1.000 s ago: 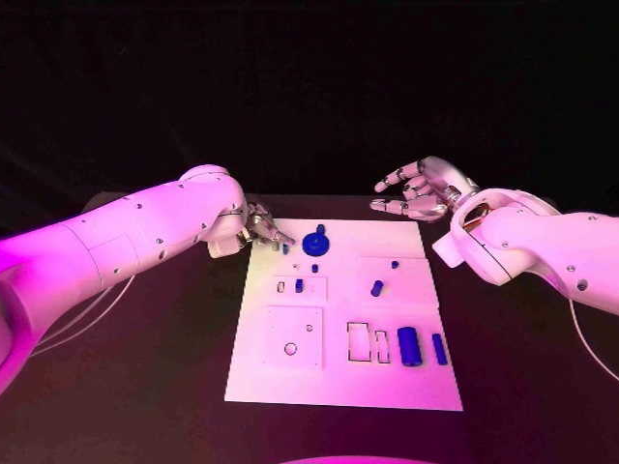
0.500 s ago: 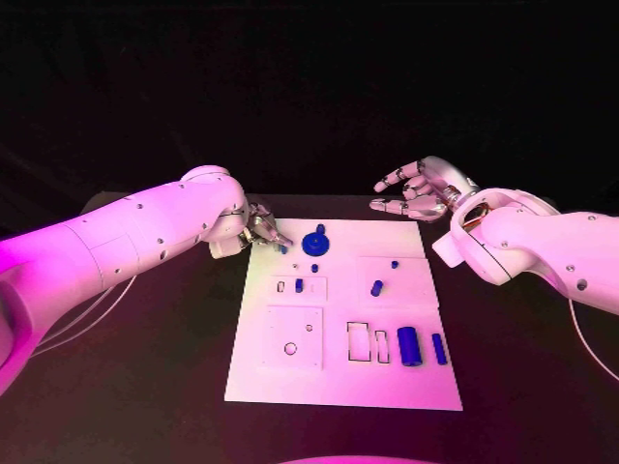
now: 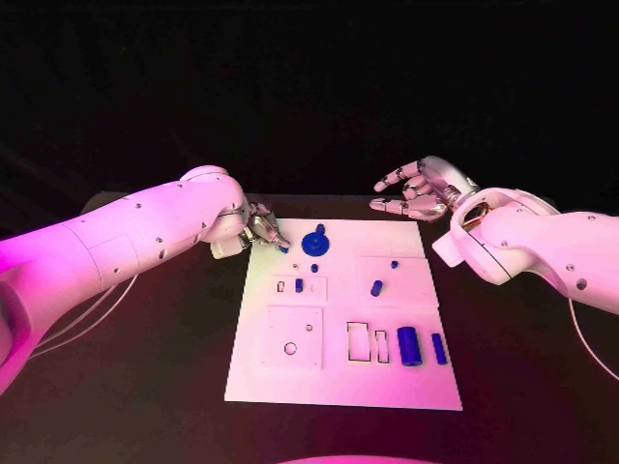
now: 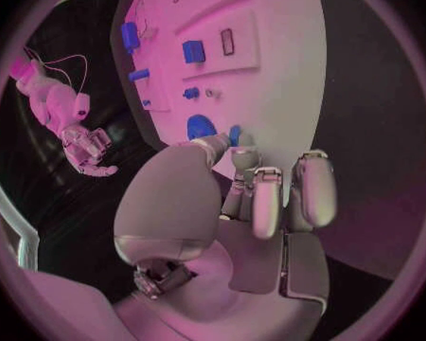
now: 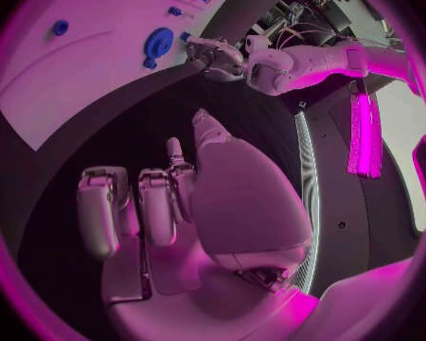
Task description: Assemble the parts on the task board
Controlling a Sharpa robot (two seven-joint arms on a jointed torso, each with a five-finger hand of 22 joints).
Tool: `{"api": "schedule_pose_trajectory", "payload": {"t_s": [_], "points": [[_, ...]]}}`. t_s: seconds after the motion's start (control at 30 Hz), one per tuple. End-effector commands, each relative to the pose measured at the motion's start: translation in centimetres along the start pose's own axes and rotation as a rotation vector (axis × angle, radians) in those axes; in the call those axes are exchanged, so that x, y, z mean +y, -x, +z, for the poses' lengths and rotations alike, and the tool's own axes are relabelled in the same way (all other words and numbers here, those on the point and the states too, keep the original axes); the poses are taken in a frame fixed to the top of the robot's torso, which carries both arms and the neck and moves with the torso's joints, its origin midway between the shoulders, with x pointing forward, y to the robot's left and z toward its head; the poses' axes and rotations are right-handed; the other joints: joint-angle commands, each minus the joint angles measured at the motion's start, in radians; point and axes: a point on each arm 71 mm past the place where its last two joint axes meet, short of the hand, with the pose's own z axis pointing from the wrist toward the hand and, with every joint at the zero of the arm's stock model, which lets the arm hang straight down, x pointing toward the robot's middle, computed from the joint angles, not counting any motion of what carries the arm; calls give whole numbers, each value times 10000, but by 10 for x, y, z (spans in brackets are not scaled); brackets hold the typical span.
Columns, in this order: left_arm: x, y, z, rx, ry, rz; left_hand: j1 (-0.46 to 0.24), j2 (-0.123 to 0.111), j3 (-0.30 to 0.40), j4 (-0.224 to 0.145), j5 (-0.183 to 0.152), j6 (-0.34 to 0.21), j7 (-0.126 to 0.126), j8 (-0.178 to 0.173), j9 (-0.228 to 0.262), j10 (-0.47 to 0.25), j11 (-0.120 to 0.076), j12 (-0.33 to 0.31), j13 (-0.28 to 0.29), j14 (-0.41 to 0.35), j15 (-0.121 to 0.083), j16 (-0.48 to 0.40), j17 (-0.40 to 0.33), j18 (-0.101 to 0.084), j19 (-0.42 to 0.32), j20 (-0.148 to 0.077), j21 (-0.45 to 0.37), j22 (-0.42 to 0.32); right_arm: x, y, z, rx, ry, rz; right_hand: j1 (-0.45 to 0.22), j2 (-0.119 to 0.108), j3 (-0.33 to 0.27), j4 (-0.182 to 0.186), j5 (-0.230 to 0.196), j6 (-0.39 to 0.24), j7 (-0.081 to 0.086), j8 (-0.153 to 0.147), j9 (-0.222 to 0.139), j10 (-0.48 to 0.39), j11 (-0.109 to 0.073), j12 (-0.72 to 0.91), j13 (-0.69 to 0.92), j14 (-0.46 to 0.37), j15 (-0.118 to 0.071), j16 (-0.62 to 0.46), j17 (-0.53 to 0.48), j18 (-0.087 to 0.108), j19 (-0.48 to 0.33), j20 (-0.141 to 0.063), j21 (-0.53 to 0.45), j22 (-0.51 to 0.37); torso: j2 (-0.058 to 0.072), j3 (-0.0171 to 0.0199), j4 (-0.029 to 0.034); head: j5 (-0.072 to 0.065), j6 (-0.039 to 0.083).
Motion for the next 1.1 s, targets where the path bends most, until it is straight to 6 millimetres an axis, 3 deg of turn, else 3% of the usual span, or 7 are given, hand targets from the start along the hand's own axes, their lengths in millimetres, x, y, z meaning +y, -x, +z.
{"api": "schedule_pose_trajectory", "payload": {"t_s": [0.03, 0.17, 0.4, 0.53, 0.73, 0.83, 1.1], "points": [[-2, 0, -1, -29, -314, -418, -202, -142, 1616, -936, 68, -163, -2, 420, 925, 68, -47, -47, -28, 936, -34, -7, 2411, -14, 5, -60, 20, 26, 1, -1, 0, 88, 112, -71, 7, 61, 17, 21, 52, -79, -3, 58, -11, -19, -14, -19, 1150, 779, 25, -61, 1597, 63, 688, 0, -21, 2109, -12, 3, 2, -11, -5], [1, 0, -3, -39, -386, -679, -759, -443, 2722, -1395, 135, -277, -1, 767, 1335, 143, -43, 4, 13, 936, -54, -8, 2409, -23, 40, -66, 44, 82, 0, -1, 0, 89, 102, -76, 13, 64, 21, 20, 63, -76, -4, 62, -11, -20, -15, -21, 1148, 782, 24, -56, 1607, 62, 690, -1, -18, 2111, -12, 3, -2, -2, 6], [11, -1, -14, 4, -543, -1227, -1334, -554, 3548, -1881, 321, -257, -20, 991, 1591, 281, -76, 140, 160, 934, -87, -15, 2397, -44, 126, -94, 101, 199, -1, 1, 0, 76, 60, -87, 13, 64, 21, 20, 63, -76, -4, 62, -11, -20, -15, -21, 1148, 782, 24, -56, 1607, 62, 690, -1, -18, 2111, -26, 5, 38, -13, -2], [17, -4, -24, 28, -638, -1409, -1894, -730, 3919, -2277, 1303, -80, -96, 1140, 1718, 553, -152, 343, 402, 996, -158, 78, 2562, -84, 274, -157, 196, 391, -2, 1, -1, 66, 33, -92, 13, 64, 21, 20, 63, -76, -4, 62, -11, -20, -15, -21, 1148, 782, 24, -56, 1607, 62, 690, -1, -18, 2111, -39, 3, 57, -13, -8], [20, -10, -38, -166, -805, -1365, -2340, -802, 4059, -2579, 2068, 76, -175, 1215, 1778, 802, -231, 485, 600, 1016, -230, 111, 2620, -129, 429, -228, 293, 596, -3, 2, -1, 64, 7, -98, 17, 62, 23, 20, 83, -73, -5, 67, -11, -19, -16, -20, 1149, 781, 23, -59, 1603, 61, 691, -2, -16, 2113, -73, 7, 95, 3, -49], [21, -14, -44, -343, -903, -1278, -2500, -831, 4087, -2701, 2361, 148, -210, 1248, 1800, 930, -267, 581, 741, 1019, -260, 116, 2629, -139, 465, -259, 317, 644, -4, 3, -2, 69, -5, -99, 17, 62, 23, 20, 83, -73, -5, 67, -11, -19, -16, -20, 1149, 781, 23, -59, 1603, 61, 691, -2, -16, 2113, -80, -2, 109, -3, -73], [22, -33, -55, -839, -1086, -827, -2665, -863, 4116, -2825, 2660, 235, -251, 1279, 1814, 1082, -307, 701, 914, 1019, -293, 115, 2628, -143, 484, -292, 327, 664, -5, 4, -3, 66, -27, -100, 17, 62, 23, 20, 83, -73, -5, 67, -11, -19, -16, -20, 1149, 781, 23, -59, 1603, 61, 691, -2, -16, 2113, -103, 1, 142, 33, -127]]}}
